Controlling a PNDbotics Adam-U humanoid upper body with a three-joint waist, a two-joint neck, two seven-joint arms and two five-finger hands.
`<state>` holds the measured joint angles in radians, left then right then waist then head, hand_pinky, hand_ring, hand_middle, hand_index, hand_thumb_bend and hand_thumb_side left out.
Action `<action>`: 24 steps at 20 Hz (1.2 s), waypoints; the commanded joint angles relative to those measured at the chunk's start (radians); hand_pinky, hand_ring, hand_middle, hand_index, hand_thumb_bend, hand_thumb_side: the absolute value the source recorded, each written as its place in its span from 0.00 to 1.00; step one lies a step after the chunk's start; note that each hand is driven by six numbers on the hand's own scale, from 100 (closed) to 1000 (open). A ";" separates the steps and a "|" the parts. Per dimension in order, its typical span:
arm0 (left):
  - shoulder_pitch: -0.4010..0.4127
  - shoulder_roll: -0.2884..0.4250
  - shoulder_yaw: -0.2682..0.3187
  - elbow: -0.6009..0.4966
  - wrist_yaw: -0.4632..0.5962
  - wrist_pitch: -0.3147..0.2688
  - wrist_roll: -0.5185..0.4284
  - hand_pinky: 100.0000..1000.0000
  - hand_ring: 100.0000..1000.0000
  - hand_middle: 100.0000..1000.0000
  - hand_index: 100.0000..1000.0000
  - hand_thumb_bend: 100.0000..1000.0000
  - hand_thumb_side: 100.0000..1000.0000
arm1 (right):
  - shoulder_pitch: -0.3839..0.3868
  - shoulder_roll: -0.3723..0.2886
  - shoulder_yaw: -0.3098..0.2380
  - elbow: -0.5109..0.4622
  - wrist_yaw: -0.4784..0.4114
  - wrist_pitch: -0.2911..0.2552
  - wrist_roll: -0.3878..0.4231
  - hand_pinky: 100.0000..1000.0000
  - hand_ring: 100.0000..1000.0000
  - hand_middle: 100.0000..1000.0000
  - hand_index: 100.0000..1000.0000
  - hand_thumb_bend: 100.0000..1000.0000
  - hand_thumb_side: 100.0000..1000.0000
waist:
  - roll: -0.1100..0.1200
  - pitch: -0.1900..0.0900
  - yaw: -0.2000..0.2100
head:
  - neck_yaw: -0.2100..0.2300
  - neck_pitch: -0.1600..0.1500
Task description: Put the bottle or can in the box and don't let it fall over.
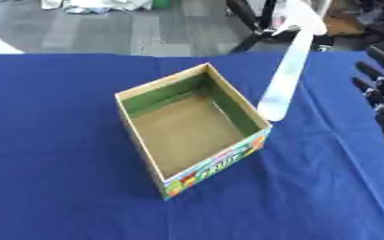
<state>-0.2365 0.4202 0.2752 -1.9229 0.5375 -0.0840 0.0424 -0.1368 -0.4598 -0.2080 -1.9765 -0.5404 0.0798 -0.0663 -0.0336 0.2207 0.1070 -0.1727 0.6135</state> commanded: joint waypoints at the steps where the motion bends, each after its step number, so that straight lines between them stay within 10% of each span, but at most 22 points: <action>1: -0.002 0.030 0.008 -0.017 -0.001 0.000 0.004 0.92 1.00 1.00 0.79 0.31 0.61 | -0.009 -0.068 -0.003 -0.024 0.000 0.018 0.006 1.00 1.00 1.00 1.00 0.00 0.52 | 0.000 -0.022 0.001 | -0.008 -0.001; 24: 0.019 0.036 0.007 -0.014 -0.006 0.005 0.004 0.92 1.00 1.00 0.79 0.31 0.61 | -0.075 -0.283 0.033 0.132 0.017 0.184 0.145 1.00 1.00 1.00 1.00 0.00 0.58 | -0.017 -0.041 0.008 | -0.036 0.003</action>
<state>-0.2137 0.4229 0.2752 -1.9229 0.5363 -0.0802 0.0448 -0.2010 -0.7012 -0.1700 -1.8573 -0.5171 0.2568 0.0748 -0.0533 0.2014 0.1161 -0.2015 0.6148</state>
